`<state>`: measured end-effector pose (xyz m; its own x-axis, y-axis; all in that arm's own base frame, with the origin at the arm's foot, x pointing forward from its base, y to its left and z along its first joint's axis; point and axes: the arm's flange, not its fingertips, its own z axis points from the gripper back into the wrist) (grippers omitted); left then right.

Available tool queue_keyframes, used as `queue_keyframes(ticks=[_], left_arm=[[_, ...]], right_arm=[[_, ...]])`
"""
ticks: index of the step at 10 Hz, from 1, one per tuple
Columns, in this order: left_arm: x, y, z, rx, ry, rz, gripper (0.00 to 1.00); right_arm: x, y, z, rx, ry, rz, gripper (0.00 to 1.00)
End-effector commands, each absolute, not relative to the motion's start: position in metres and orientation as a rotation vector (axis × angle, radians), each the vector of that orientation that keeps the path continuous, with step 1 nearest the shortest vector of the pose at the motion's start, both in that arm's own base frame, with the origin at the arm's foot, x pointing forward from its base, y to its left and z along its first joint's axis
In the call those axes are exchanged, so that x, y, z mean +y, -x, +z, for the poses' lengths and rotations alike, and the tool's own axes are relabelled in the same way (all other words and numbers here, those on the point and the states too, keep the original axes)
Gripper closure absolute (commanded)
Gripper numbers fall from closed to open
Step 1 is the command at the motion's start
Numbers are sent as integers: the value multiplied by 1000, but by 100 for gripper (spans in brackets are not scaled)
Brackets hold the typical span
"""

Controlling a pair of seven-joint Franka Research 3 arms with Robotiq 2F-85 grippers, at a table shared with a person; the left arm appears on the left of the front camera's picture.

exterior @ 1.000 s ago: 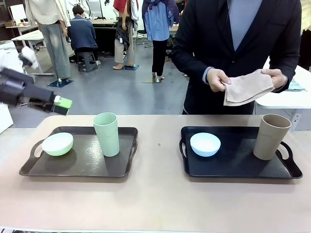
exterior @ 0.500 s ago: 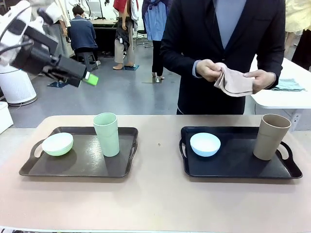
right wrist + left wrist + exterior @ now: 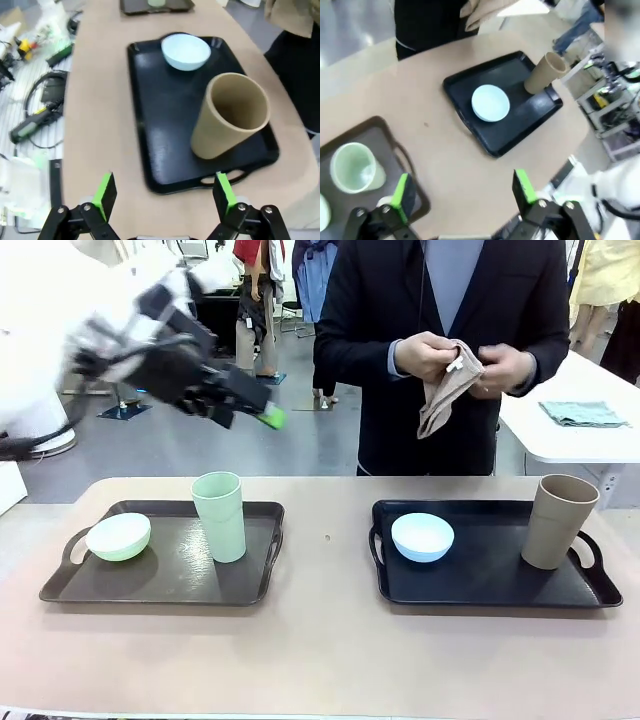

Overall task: Set up a tray with a mat and arrange the tableware.
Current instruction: Pick up the Picnic Bowl and Reusable plastic cup from the Handle tray in front of the human's position and hold them in the air.

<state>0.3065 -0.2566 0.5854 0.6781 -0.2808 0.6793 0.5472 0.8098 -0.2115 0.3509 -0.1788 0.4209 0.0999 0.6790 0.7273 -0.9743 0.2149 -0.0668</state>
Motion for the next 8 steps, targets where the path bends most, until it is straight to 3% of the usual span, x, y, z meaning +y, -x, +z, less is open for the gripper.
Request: queue_keyframes(ticks=[1, 2, 3, 8], left_arm=[[-307, -333, 585, -653, 253, -421, 0], [-328, -339, 567, -628, 195, -398, 0], [-288, -311, 580, -677, 362, -470, 0], [-288, -311, 580, -677, 362, -470, 0]], right_arm=[[-162, -380, 388, -832, -435, 1307, 0], [-151, -382, 376, -807, -467, 1376, 0], [-169, -369, 408, -761, -459, 1305, 0], [-169, -369, 408, -761, -459, 1305, 0]])
